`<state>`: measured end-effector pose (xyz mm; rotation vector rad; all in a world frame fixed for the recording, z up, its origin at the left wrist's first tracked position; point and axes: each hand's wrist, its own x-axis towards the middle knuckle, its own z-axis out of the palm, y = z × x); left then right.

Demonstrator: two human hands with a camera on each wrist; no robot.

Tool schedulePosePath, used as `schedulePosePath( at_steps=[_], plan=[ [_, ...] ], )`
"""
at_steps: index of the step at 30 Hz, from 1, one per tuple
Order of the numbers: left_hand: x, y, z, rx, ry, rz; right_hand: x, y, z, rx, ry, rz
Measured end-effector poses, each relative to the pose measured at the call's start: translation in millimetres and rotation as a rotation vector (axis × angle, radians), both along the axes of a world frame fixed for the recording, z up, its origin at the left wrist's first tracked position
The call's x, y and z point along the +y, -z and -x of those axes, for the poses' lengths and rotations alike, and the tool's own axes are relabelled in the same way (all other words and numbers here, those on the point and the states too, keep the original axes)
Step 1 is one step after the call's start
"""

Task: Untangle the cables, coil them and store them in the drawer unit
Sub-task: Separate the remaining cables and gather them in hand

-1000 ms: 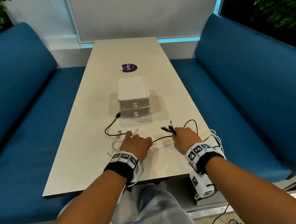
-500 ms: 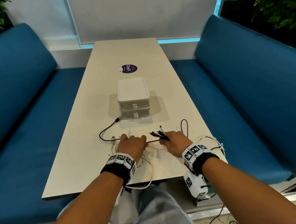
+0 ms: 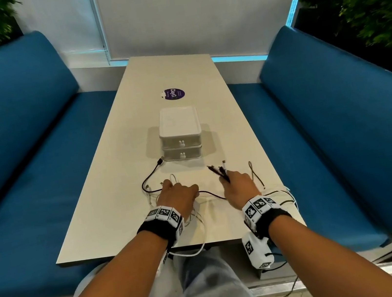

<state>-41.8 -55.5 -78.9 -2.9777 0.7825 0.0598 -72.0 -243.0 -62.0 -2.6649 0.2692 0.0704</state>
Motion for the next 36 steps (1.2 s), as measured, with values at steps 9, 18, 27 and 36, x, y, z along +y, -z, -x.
schedulePosePath(
  at_steps=[9, 18, 27, 36],
  plan=[
    [0.1, -3.5, 2.2, -0.062, 0.021, -0.012, 22.2, 2.2, 0.0, 0.12, -0.163, -0.189],
    [18.7, 3.3, -0.7, -0.022, -0.067, 0.058, -11.9, -4.1, -11.9, 0.159, -0.055, 0.011],
    [17.5, 1.2, -0.4, -0.026, -0.087, 0.017, -43.2, -0.8, -4.0, 0.11, 0.112, 0.233],
    [9.2, -9.9, 2.7, -0.045, -0.081, -0.048, 13.2, -0.2, -2.8, -0.08, -0.077, -0.076]
  ],
)
